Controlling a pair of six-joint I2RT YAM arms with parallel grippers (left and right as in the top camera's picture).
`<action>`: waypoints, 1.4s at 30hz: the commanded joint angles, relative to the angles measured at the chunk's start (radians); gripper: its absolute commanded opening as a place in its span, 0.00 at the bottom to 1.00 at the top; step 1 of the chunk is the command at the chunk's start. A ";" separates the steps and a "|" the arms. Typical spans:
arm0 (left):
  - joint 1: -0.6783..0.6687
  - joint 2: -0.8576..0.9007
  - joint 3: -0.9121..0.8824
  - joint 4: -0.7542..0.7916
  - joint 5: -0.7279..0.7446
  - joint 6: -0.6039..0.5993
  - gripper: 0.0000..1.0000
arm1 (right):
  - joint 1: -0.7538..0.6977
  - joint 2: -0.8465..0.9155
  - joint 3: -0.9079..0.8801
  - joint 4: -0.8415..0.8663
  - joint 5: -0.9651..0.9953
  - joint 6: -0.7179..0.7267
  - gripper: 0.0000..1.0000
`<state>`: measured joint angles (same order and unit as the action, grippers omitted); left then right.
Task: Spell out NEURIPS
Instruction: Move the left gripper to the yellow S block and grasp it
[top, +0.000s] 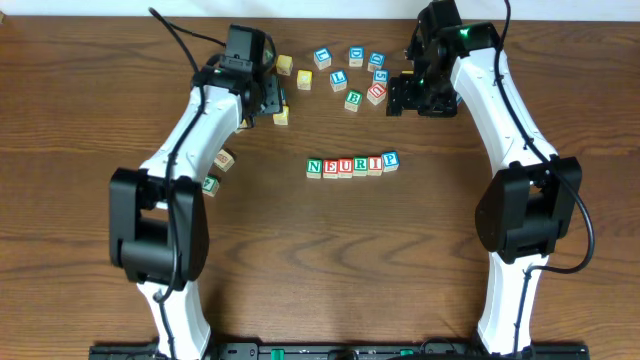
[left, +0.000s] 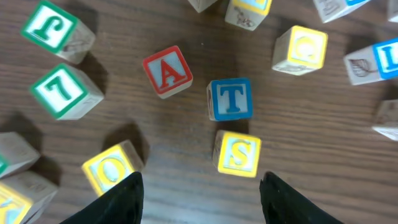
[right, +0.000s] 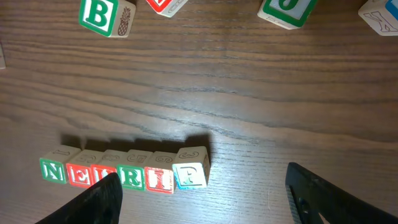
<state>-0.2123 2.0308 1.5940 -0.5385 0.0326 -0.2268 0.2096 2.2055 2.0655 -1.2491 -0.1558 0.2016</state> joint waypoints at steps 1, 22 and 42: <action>0.003 0.038 -0.006 0.030 0.009 0.022 0.60 | -0.001 -0.014 0.018 0.000 0.008 0.010 0.79; -0.036 0.155 -0.006 0.085 0.009 0.078 0.60 | -0.001 -0.014 0.018 -0.002 0.016 0.010 0.80; -0.054 0.180 -0.006 0.122 0.008 0.077 0.34 | -0.001 -0.014 0.018 -0.003 0.039 0.010 0.81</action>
<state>-0.2657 2.1994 1.5936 -0.4175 0.0467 -0.1555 0.2096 2.2055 2.0655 -1.2518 -0.1356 0.2016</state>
